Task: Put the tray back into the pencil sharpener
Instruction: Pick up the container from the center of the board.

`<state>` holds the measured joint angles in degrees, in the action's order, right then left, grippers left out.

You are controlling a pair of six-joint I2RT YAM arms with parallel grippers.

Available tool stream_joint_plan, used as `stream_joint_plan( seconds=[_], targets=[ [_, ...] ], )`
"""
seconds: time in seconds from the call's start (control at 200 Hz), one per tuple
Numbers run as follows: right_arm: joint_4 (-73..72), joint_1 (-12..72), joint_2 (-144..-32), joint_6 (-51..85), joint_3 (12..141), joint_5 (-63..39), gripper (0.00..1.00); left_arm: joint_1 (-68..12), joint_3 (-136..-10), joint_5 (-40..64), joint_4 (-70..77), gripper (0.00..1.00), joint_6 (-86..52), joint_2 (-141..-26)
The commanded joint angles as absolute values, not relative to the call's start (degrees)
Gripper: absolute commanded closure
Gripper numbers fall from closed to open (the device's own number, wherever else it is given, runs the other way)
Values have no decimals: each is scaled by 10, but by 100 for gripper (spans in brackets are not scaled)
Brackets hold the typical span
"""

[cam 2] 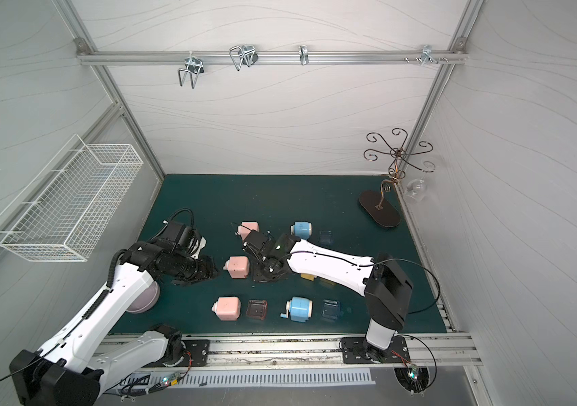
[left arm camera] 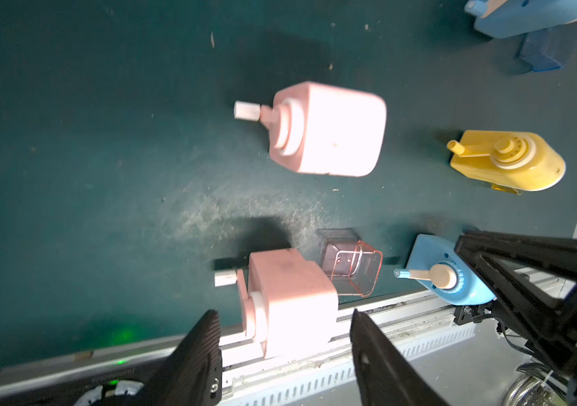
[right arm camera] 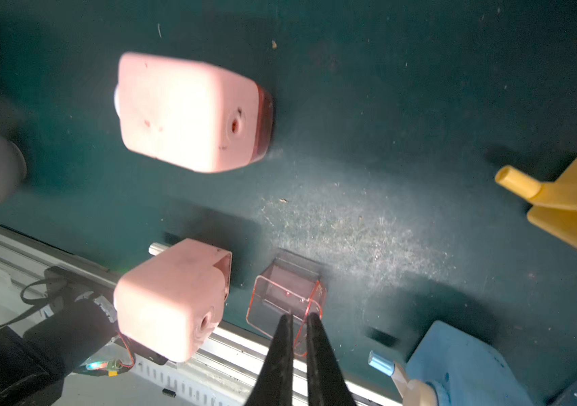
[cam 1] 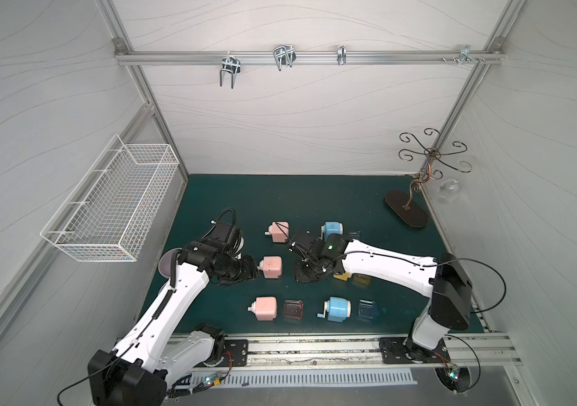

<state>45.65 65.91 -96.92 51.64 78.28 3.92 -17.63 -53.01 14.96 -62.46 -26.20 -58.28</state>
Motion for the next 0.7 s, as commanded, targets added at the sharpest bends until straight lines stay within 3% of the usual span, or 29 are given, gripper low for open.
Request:
stream_joint_plan(
  seconds=[0.0,0.25,0.695],
  targets=[
    [466,684,-936,558,750,66,84,-201,-514,128,-644,37,-309,-558],
    [450,721,-910,617,695,59,80,-285,-482,90,-644,37,-367,-543],
    [417,752,-956,653,678,27,75,-304,-445,101,-628,36,-400,-541]
  ],
)
